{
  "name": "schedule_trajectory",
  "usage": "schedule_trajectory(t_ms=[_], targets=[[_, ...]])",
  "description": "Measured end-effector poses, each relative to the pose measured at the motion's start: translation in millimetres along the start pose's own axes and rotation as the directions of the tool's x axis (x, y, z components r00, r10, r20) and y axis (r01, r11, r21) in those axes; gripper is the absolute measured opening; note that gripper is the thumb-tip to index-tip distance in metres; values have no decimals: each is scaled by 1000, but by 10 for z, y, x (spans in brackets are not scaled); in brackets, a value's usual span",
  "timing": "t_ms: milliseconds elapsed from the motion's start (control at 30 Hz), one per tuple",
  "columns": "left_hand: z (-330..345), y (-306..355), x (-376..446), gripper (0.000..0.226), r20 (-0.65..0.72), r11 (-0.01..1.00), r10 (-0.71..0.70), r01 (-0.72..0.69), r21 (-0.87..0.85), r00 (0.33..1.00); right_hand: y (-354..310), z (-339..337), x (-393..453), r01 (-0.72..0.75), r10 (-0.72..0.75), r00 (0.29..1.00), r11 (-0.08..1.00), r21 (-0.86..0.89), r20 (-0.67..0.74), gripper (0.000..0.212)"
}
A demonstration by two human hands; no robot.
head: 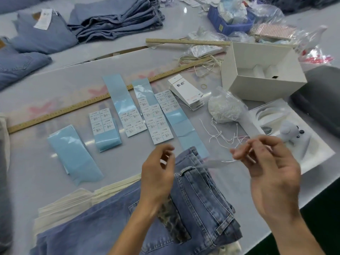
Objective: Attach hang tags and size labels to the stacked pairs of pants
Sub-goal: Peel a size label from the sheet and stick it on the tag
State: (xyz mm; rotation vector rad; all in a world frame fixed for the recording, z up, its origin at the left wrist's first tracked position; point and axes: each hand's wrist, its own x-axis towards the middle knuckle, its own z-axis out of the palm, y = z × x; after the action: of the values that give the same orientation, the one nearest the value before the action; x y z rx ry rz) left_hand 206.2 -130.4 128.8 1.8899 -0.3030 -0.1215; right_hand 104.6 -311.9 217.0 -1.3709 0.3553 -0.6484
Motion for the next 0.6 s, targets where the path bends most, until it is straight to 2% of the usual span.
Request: schedule_trajectory(t_ms=[33,67,133,233,300,367,433,533,600], targets=[[36,-146,-3,18,63,993,-93,88,79,994,-69,-60,49,25,-24,999,1000,11,-48,21],[66,-271,-17,13,122,980,-136,115,164,983,-124,-113,84,60,-62,994,998,-28,-88,20],[130,-430,-60,11,242,954,-118,42,297,963,-170,-196,114,128,-156,981,966,-224,-114,17],[224,-454,-61,20,305,919,-59,-68,389,951,-12,-177,59,179,-197,980,811,-557,29,12],[253,-400,-31,14,315,908,-15,-119,402,949,230,-102,-20,176,-90,983,718,-674,160,7],[263,-365,-20,6,322,925,5,-127,359,947,515,-3,-132,97,113,968,655,-749,225,8],[255,-353,-22,9,282,974,-50,-16,227,958,800,90,-263,-3,287,935,596,-803,209,13],[194,-376,-25,12,244,975,-207,220,-24,947,1115,209,-430,-35,328,932,502,-864,153,12],[137,-400,-30,9,272,954,-246,282,-101,930,1203,265,-467,-43,283,952,495,-868,114,11]])
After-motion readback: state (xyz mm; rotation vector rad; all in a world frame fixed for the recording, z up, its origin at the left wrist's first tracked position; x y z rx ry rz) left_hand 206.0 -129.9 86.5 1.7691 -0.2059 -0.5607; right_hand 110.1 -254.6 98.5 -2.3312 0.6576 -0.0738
